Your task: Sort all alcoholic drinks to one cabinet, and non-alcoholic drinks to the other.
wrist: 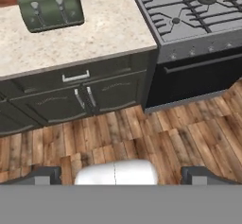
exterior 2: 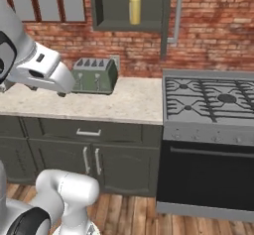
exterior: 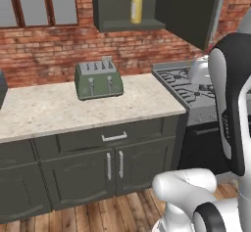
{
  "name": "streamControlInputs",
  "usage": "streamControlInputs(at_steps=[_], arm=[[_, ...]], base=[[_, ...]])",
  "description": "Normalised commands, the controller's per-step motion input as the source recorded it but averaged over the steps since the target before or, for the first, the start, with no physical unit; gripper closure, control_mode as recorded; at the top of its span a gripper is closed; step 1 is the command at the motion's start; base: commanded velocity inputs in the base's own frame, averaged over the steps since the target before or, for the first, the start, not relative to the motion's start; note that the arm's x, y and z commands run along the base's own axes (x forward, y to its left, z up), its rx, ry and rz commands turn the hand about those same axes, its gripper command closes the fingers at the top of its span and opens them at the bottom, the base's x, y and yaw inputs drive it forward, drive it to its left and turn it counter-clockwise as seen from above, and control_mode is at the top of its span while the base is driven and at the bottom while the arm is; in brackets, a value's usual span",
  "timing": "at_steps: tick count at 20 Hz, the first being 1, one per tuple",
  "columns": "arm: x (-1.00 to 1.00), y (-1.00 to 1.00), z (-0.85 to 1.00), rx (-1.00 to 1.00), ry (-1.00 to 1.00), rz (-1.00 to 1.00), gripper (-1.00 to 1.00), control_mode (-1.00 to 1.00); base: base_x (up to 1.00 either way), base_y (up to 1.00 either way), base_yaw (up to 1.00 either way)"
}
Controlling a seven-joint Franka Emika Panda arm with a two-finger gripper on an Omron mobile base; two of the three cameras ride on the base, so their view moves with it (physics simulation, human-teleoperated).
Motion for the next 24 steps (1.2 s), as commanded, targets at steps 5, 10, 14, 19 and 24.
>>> streamControlInputs(at_steps=[5,10,14,19,24], arm=[[0.0,0.0,0.0,0.0,0.0,0.0,-1.0,1.0],[0.0,0.0,0.0,0.0,0.0,0.0,-1.0,1.0],[0.0,0.0,0.0,0.0,0.0,0.0,-1.0,1.0],[0.0,0.0,0.0,0.0,0.0,0.0,-1.0,1.0],[0.0,0.0,0.0,0.0,0.0,0.0,-1.0,1.0]], base=[[-0.65,-0.42,0.0],[0.31,-0.99,0.0],[0.64,-1.0,0.02],[0.43,-1.0,0.03],[0.03,-1.0,0.01]])
